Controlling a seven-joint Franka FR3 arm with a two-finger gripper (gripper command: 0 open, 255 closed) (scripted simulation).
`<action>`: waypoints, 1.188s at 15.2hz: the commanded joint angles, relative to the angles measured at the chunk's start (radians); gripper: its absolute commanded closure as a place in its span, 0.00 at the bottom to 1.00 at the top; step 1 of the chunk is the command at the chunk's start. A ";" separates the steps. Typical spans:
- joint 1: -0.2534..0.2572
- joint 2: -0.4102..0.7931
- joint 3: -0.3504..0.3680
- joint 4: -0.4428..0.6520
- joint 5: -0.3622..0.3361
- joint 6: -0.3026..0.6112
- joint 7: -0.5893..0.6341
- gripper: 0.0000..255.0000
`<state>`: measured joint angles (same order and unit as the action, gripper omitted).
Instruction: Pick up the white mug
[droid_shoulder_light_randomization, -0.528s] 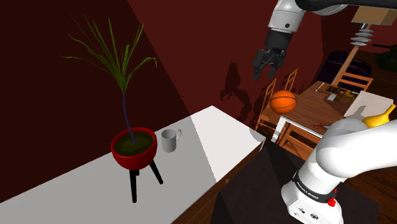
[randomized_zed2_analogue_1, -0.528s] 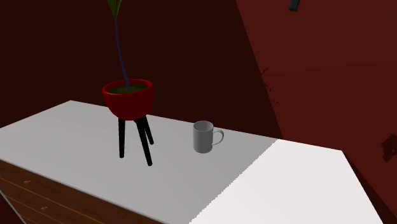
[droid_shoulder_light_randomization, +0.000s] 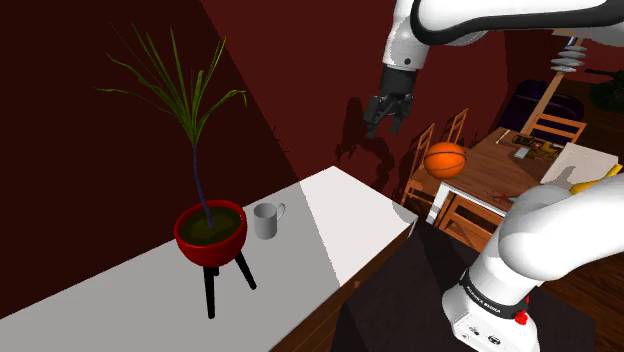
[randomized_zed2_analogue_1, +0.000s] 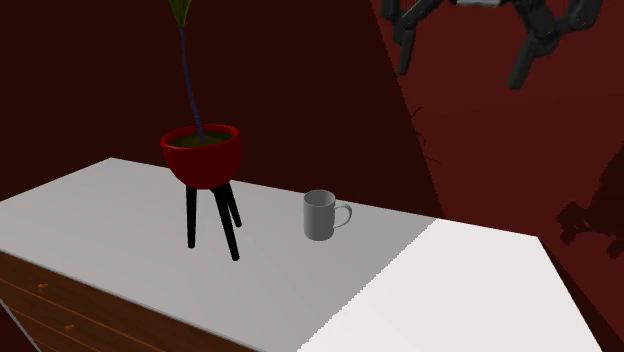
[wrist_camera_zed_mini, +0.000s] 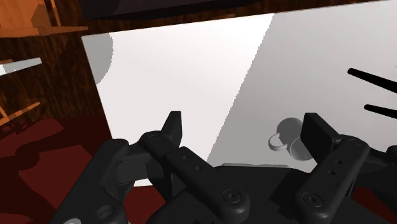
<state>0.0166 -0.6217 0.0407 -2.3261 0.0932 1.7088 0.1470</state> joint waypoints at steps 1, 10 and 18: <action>0.011 0.061 0.019 0.001 0.004 0.052 0.002 0.00; 0.051 0.377 0.101 0.099 -0.010 0.229 0.027 0.00; 0.090 0.678 0.158 0.260 -0.071 0.326 0.069 0.00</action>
<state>0.1029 0.0160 0.1938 -2.0937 0.0324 2.0282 0.2126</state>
